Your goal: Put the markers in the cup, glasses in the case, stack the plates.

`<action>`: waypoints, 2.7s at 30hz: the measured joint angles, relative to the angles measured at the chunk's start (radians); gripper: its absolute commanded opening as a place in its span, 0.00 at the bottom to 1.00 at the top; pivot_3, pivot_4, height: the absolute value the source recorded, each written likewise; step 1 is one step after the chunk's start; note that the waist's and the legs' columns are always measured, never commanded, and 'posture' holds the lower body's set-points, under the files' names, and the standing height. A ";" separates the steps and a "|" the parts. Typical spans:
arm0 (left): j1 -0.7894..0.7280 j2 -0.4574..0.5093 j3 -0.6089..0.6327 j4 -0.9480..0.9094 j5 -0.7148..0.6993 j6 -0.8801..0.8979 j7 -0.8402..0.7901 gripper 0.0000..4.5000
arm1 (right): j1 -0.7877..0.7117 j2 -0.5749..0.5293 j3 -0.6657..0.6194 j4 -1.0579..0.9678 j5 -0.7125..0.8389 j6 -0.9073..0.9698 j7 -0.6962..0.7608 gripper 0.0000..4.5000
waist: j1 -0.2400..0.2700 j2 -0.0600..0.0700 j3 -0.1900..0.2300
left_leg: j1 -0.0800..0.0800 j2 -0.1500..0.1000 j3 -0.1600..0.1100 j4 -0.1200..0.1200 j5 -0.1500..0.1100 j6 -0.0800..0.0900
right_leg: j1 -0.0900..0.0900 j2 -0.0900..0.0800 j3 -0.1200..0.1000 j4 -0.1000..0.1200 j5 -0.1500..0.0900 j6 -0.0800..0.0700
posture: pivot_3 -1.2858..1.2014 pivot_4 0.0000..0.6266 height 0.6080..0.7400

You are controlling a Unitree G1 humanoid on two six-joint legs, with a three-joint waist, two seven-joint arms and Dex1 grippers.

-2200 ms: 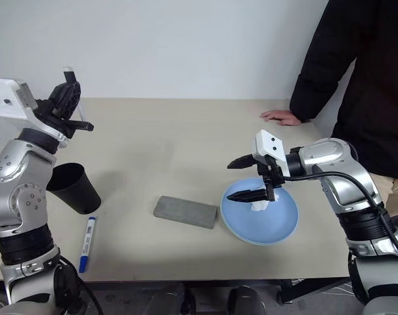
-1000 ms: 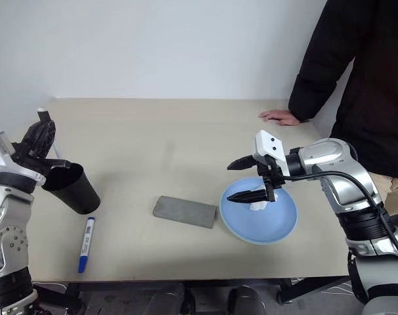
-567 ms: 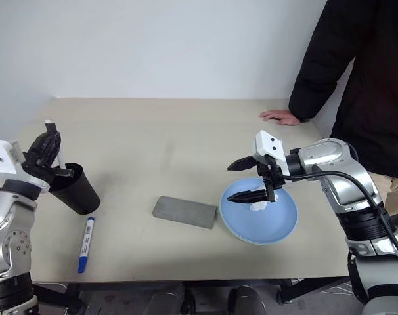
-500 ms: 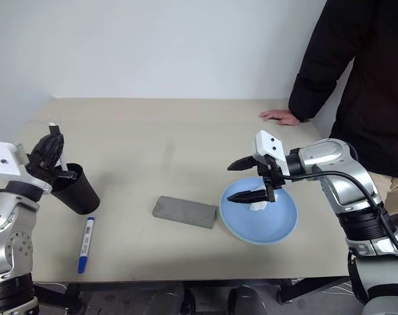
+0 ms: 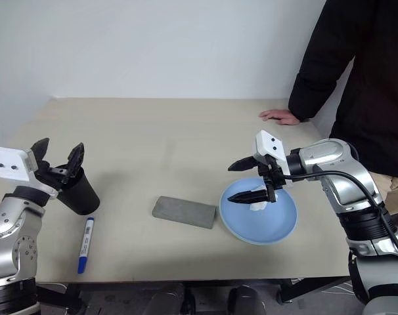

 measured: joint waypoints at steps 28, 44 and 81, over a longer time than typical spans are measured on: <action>-0.013 0.478 0.184 -0.398 -0.859 0.702 0.086 0.99 | -0.057 -0.003 0.011 0.075 -0.003 -0.014 0.037 1.00 | -0.009 0.001 0.001 | 0.001 0.000 0.002 -0.002 0.001 -0.002 | -0.001 0.002 0.002 0.001 0.000 0.000 | 0.52 0.00 0.68; 0.552 0.628 0.508 -0.507 -1.379 0.945 0.501 0.99 | -0.196 0.079 0.067 0.298 -0.080 -0.157 0.118 1.00 | -0.014 0.004 0.002 | 0.002 0.000 0.003 -0.015 0.010 -0.017 | -0.009 0.002 0.004 0.001 0.001 -0.003 | 0.52 0.00 0.68; 0.157 0.548 -0.315 -0.090 -1.425 0.743 1.303 0.99 | -0.211 0.097 0.067 0.278 -0.099 -0.140 0.139 1.00 | 0.001 0.003 0.001 | 0.001 -0.001 0.002 -0.017 0.013 -0.021 | -0.008 0.003 0.003 0.000 0.007 -0.008 | 0.52 0.00 0.68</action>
